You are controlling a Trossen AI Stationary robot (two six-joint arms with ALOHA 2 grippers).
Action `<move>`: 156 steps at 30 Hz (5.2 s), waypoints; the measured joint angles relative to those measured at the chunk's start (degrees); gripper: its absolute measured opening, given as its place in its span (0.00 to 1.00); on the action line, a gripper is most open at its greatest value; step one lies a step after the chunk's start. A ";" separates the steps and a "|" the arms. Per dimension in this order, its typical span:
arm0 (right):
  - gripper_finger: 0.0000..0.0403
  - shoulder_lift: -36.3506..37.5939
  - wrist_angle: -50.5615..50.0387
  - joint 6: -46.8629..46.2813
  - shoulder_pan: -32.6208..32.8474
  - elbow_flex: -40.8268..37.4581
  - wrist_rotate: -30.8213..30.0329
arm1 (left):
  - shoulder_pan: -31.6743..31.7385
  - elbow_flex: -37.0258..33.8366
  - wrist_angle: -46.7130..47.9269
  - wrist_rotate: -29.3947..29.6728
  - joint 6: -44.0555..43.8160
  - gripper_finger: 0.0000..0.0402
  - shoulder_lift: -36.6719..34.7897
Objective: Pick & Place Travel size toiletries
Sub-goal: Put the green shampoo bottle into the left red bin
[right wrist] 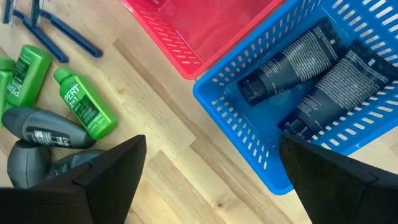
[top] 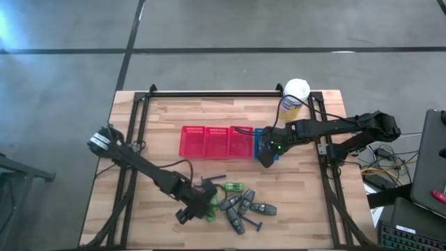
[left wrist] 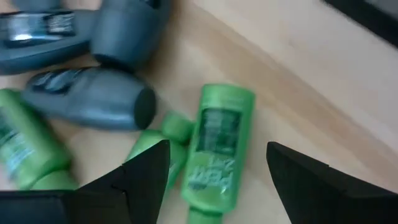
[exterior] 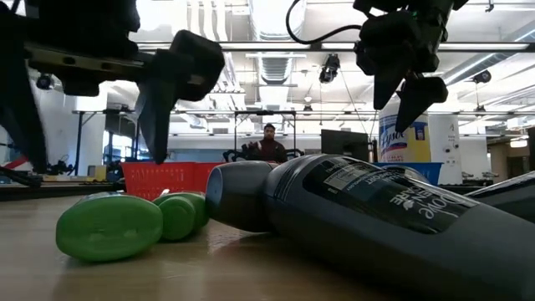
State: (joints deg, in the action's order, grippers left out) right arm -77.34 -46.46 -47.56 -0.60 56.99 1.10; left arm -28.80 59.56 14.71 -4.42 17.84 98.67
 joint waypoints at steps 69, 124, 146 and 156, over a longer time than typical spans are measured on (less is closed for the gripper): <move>0.84 8.52 0.29 -5.37 -0.15 0.00 -15.62 | 32.44 -19.54 10.17 27.56 -94.49 0.53 -26.97; 0.85 8.55 -0.02 -9.50 -0.15 -0.04 -14.75 | 37.08 -10.20 20.60 11.49 -0.48 0.58 -25.18; 0.87 8.55 -0.02 -10.57 -0.15 -0.04 -15.26 | 46.68 -10.09 15.98 4.25 7.56 0.73 -12.53; 0.88 8.55 -0.21 -10.48 -0.15 -0.13 -16.30 | 46.73 -10.09 15.80 4.28 7.56 0.66 -10.29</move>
State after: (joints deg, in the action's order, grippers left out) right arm -68.79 -46.67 -58.04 -0.75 56.86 -15.20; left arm 17.93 49.47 30.51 -0.14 25.40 88.38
